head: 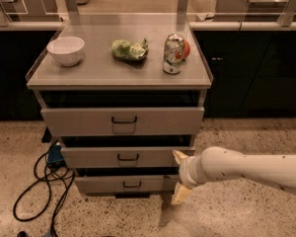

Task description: Open middle drawer

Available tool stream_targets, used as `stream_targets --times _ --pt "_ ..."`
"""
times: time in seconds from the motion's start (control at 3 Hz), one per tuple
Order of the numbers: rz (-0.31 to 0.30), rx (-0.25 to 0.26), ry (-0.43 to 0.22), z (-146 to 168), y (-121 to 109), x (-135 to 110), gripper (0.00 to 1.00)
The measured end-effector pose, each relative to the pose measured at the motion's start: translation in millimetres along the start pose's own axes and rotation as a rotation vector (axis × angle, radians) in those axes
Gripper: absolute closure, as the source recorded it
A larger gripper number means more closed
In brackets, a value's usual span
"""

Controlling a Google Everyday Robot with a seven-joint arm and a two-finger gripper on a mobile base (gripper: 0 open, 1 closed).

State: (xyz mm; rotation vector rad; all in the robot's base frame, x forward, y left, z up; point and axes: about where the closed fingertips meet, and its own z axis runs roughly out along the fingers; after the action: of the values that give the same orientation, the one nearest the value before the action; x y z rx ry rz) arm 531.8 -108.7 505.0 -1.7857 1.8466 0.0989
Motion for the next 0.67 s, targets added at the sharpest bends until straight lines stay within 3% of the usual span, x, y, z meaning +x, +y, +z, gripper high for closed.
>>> stream_targets --times 0.33,0.67 --pt "0.090 0.015 -0.039 46 -29 27 0.00" --pt "0.115 0.040 -0.129 94 -55 29 0.00"
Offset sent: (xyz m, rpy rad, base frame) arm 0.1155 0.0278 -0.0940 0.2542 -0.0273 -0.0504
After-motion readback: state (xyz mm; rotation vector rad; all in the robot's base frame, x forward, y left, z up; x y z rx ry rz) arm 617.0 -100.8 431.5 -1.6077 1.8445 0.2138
